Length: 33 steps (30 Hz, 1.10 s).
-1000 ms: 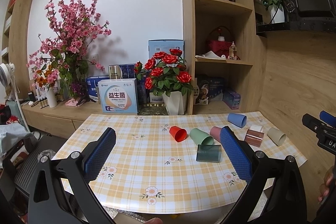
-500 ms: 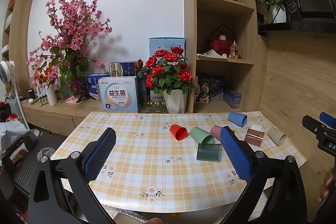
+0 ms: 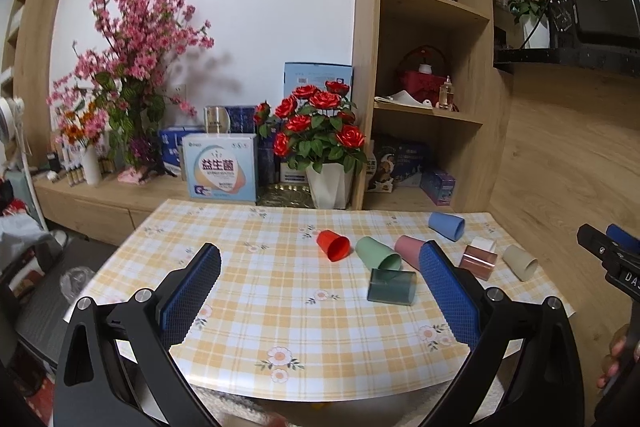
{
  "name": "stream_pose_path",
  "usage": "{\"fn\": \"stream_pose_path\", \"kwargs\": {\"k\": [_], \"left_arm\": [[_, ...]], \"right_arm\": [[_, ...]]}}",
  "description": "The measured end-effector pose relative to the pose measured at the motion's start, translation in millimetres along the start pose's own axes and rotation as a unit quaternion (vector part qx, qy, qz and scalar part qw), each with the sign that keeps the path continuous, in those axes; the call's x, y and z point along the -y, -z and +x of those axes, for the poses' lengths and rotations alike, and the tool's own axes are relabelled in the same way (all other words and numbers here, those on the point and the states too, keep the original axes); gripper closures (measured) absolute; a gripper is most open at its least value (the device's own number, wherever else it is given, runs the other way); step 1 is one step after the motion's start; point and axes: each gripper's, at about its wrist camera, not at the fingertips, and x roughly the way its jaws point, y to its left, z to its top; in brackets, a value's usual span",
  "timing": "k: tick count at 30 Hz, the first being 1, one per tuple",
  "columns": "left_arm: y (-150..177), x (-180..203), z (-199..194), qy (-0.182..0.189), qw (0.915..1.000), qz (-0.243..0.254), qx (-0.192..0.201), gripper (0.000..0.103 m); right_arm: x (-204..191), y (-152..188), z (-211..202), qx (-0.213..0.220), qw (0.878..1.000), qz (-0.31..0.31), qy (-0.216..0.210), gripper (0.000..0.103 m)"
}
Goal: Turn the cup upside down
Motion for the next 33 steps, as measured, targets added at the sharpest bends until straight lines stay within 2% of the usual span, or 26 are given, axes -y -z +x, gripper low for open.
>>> {"fn": "stream_pose_path", "kwargs": {"k": [2, 5, 11, 15, 19, 22, 26, 29, 33], "left_arm": [[0.8, -6.6, 9.1, 0.024, 0.9995, -0.015, -0.014, 0.006], [6.4, -13.2, 24.9, 0.026, 0.999, -0.025, -0.026, 0.006], [19.3, -21.4, 57.2, 0.025, 0.9991, -0.004, -0.033, 0.006], [29.6, -32.2, 85.1, 0.011, 0.998, -0.006, -0.062, 0.006], [39.9, -43.3, 111.4, 0.009, 0.9951, -0.016, -0.097, 0.006], [45.9, -47.0, 128.6, 0.015, 0.9923, -0.025, -0.12, 0.006], [51.5, -46.3, 151.3, 0.023, 0.9868, -0.039, -0.155, 0.006], [59.5, -38.0, 169.6, 0.019, 0.9806, -0.036, -0.192, 0.006], [65.9, -34.9, 189.6, -0.006, 0.9774, -0.028, -0.21, 0.006]], "right_arm": [[12.2, 2.2, 3.7, 0.004, 1.0, 0.015, -0.006, 0.014], [33.1, 8.4, 13.6, 0.002, 0.999, 0.043, -0.026, 0.014], [69.5, 28.4, 57.4, -0.045, 0.994, 0.096, 0.023, 0.014], [87.8, 47.5, 89.0, -0.07, 0.986, 0.147, 0.031, 0.014], [87.5, 61.3, 124.0, -0.116, 0.982, 0.145, 0.042, 0.014], [76.8, 66.6, 150.1, -0.154, 0.979, 0.132, 0.015, 0.014], [58.8, 63.3, 171.9, -0.164, 0.98, 0.108, -0.02, 0.014], [41.3, 58.8, 190.4, -0.171, 0.983, 0.062, 0.003, 0.014], [39.8, 60.9, 206.8, -0.171, 0.982, 0.074, -0.005, 0.014]]}}
